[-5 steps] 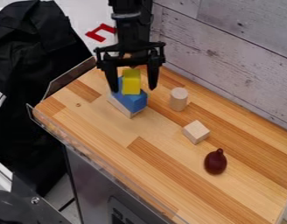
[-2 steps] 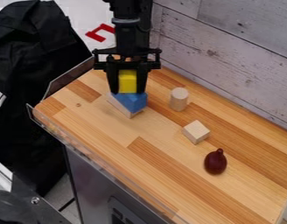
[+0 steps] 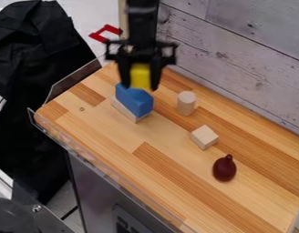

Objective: Remove the yellow cube from the tower and put it in the middle of the table

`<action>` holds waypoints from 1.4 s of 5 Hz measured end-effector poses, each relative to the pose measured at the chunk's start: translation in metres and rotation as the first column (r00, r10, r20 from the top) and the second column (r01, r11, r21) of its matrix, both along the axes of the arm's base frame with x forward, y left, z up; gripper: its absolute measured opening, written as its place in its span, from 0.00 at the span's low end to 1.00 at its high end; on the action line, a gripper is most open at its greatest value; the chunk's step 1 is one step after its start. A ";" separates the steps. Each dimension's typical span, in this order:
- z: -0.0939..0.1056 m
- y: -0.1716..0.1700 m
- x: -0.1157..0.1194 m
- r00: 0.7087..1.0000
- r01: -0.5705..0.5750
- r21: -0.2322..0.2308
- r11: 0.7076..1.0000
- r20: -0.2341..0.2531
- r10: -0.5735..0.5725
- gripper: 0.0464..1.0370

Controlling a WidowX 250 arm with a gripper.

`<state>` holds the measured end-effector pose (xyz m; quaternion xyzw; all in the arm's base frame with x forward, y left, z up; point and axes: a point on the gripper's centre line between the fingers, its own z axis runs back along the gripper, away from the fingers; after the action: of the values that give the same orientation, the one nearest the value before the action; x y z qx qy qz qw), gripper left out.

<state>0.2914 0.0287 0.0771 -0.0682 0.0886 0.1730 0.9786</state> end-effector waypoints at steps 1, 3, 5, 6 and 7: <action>0.023 -0.034 -0.017 0.984 0.175 -0.024 0.984 0.031 -0.174 0.55; -0.007 -0.072 -0.037 0.944 0.324 -0.109 0.940 -0.034 -0.329 0.55; -0.042 -0.069 -0.056 0.945 0.293 -0.069 0.954 -0.131 -0.300 0.55; -0.054 -0.065 -0.065 0.952 0.258 -0.063 0.964 -0.152 -0.265 0.55; -0.060 -0.063 -0.075 0.953 0.239 -0.063 0.969 -0.177 -0.246 0.55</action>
<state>0.2163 -0.0342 0.0172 -0.0604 0.1894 0.0552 0.9785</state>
